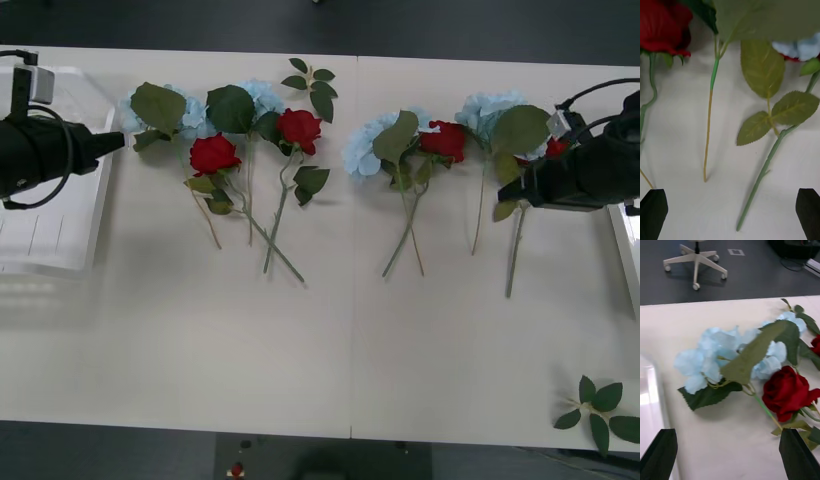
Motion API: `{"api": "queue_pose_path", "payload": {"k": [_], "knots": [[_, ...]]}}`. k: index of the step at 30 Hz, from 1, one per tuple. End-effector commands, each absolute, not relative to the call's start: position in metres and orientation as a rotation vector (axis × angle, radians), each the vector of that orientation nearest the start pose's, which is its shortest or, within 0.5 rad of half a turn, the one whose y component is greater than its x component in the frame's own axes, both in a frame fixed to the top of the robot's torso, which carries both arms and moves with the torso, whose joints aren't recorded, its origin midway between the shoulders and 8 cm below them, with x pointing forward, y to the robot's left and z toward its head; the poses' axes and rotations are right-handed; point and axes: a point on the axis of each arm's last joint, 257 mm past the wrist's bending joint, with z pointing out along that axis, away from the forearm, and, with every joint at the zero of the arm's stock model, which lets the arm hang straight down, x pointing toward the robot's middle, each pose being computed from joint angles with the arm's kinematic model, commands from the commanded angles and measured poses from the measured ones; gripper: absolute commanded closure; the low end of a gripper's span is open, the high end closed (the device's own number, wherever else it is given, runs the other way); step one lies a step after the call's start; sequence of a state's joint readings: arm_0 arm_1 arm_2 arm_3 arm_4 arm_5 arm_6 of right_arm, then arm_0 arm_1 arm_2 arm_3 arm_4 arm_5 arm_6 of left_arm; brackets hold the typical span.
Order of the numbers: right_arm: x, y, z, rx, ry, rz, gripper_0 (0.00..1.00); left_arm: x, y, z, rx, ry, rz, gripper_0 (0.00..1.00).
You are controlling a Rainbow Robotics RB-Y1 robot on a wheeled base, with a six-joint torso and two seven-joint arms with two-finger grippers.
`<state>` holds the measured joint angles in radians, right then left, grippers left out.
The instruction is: Put the red flowers into the right box and the blue flowers into the left box
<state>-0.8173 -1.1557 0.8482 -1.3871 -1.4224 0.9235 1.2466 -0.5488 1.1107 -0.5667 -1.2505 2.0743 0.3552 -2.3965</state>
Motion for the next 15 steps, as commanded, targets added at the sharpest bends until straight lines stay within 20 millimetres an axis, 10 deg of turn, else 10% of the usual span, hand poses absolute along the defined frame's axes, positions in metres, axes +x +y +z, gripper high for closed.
{"api": "queue_pose_path", "payload": {"k": [1,15], "knots": [[0.541,-0.293,-0.215,0.086,2.638,0.358,0.0,0.631,0.368,-0.11,0.217,1.872,-0.318,0.21],[0.514,-0.316,-0.239,0.164,2.785,0.235,0.0,0.657,0.304,-0.153,0.193,1.922,-0.421,0.21]]}}
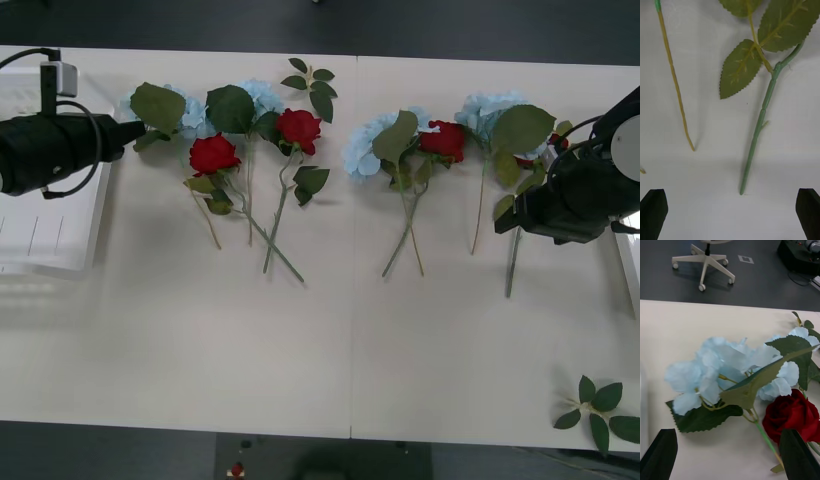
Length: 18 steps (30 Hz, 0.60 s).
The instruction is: Put the red flowers into the right box and the blue flowers into the left box
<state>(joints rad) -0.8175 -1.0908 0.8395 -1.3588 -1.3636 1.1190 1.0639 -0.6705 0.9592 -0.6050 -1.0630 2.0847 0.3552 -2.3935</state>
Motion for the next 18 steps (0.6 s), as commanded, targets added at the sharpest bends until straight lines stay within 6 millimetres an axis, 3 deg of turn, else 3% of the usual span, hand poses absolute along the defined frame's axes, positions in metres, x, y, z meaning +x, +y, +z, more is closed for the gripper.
{"api": "queue_pose_path", "payload": {"k": [1,8,13,18], "knots": [[0.513,-0.319,-0.238,0.172,2.79,0.226,0.0,0.658,0.298,-0.156,0.202,1.931,-0.422,0.21],[0.522,-0.335,-0.221,0.184,2.773,0.172,0.0,0.655,0.272,-0.175,0.237,1.978,-0.457,0.21],[0.532,-0.35,-0.227,0.195,2.758,0.116,0.0,0.653,0.261,-0.181,0.258,1.991,-0.465,0.22],[0.557,-0.355,-0.236,0.1,2.693,0.037,0.0,0.654,0.255,-0.191,0.246,2.004,-0.472,0.21]]}}
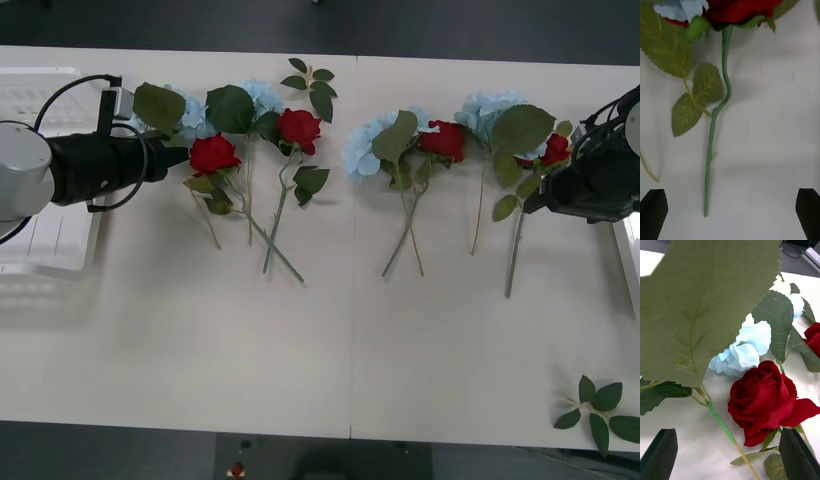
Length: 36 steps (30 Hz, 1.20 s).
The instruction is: Put the red flowers into the right box and the blue flowers into the left box
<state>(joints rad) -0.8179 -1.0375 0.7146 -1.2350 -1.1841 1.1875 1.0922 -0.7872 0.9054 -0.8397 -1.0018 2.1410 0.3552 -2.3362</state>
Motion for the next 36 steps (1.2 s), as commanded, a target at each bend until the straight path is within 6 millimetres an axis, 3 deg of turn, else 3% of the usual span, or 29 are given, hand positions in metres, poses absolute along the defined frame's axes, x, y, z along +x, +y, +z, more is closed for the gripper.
{"api": "queue_pose_path", "payload": {"k": [1,6,14,19,23,26,30,36], "knots": [[0.561,-0.355,-0.24,0.104,2.685,0.025,0.0,0.656,0.254,-0.192,0.246,2.006,-0.47,0.21],[0.58,-0.344,-0.254,0.09,2.639,-0.011,0.0,0.673,0.248,-0.2,0.225,1.995,-0.406,0.21],[0.611,-0.334,-0.244,0.142,2.539,0.015,0.0,0.681,0.243,-0.203,0.199,2.0,-0.402,0.21],[0.622,-0.347,-0.239,0.174,2.488,-0.002,0.0,0.681,0.243,-0.204,0.198,2.0,-0.401,0.21],[0.619,-0.358,-0.247,0.198,2.505,-0.02,0.0,0.681,0.248,-0.197,0.193,1.993,-0.403,0.21],[0.615,-0.362,-0.256,0.221,2.523,-0.023,0.0,0.681,0.261,-0.187,0.2,1.983,-0.382,0.21],[0.614,-0.359,-0.269,0.249,2.533,0.0,0.0,0.682,0.271,-0.185,0.191,1.983,-0.369,0.22],[0.621,-0.354,-0.289,0.282,2.487,0.048,0.0,0.683,0.302,-0.184,0.149,1.989,-0.324,0.21]]}}
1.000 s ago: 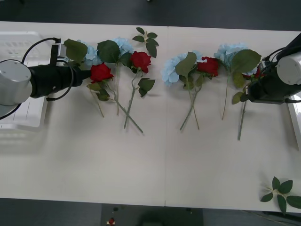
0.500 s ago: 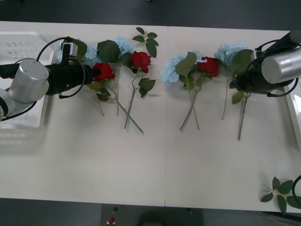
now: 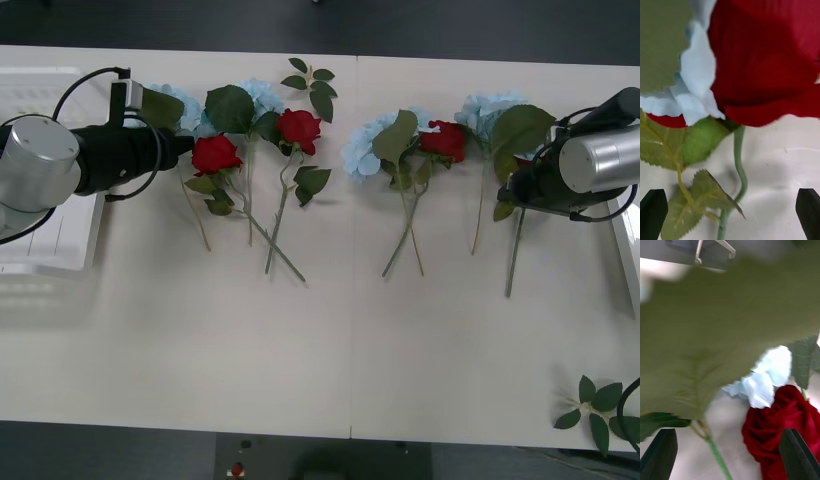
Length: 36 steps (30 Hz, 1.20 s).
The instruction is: Put the red flowers into the right box and the blue flowers into the left box
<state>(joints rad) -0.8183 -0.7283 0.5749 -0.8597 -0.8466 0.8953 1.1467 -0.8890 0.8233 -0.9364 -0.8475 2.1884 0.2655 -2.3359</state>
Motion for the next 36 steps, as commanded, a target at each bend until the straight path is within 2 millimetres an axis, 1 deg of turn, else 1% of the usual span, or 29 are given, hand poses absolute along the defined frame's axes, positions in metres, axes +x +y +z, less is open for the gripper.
{"api": "queue_pose_path", "payload": {"k": [1,5,7,8,9,11,12,13,17,21,25,27,29,31,32,34,36], "knots": [[0.621,-0.355,-0.291,0.283,2.482,0.051,0.0,0.683,0.305,-0.186,0.149,1.992,-0.317,0.21],[0.618,-0.353,-0.301,0.283,2.479,0.063,0.0,0.679,0.308,-0.194,0.147,2.004,-0.312,0.22],[0.615,-0.354,-0.305,0.282,2.48,0.065,0.07,0.677,0.309,-0.199,0.146,2.013,-0.311,0.21],[0.614,-0.355,-0.307,0.283,2.482,0.065,0.19,0.675,0.308,-0.203,0.154,2.021,-0.308,0.21],[0.613,-0.355,-0.308,0.28,2.484,0.063,0.34,0.673,0.308,-0.208,0.161,2.031,-0.304,0.21],[0.611,-0.358,-0.311,0.272,2.492,0.048,0.71,0.672,0.306,-0.213,0.161,2.039,-0.309,0.21],[0.609,-0.359,-0.313,0.265,2.495,0.038,0.95,0.67,0.304,-0.216,0.168,2.046,-0.307,0.21],[0.609,-0.36,-0.315,0.26,2.497,0.032,1.0,0.669,0.303,-0.22,0.175,2.054,-0.305,0.21],[0.605,-0.363,-0.319,0.252,2.508,0.018,1.0,0.665,0.3,-0.229,0.189,2.07,-0.301,0.21],[0.599,-0.37,-0.323,0.257,2.53,-0.004,1.0,0.659,0.3,-0.241,0.212,2.094,-0.288,0.21],[0.591,-0.38,-0.326,0.265,2.556,-0.032,1.0,0.658,0.296,-0.243,0.212,2.098,-0.297,0.22],[0.589,-0.384,-0.324,0.267,2.562,-0.04,1.0,0.661,0.293,-0.24,0.195,2.086,-0.307,0.22],[0.589,-0.39,-0.314,0.25,2.562,-0.056,1.0,0.666,0.288,-0.235,0.173,2.06,-0.309,0.21],[0.588,-0.394,-0.306,0.236,2.565,-0.062,1.0,0.668,0.286,-0.235,0.166,2.051,-0.306,0.21],[0.587,-0.397,-0.296,0.233,2.569,-0.06,1.0,0.669,0.285,-0.233,0.164,2.045,-0.304,0.21],[0.583,-0.401,-0.287,0.229,2.578,-0.057,1.0,0.669,0.282,-0.234,0.163,2.042,-0.306,0.21],[0.577,-0.412,-0.267,0.212,2.588,-0.071,1.0,0.67,0.28,-0.234,0.162,2.04,-0.309,0.21]]}}
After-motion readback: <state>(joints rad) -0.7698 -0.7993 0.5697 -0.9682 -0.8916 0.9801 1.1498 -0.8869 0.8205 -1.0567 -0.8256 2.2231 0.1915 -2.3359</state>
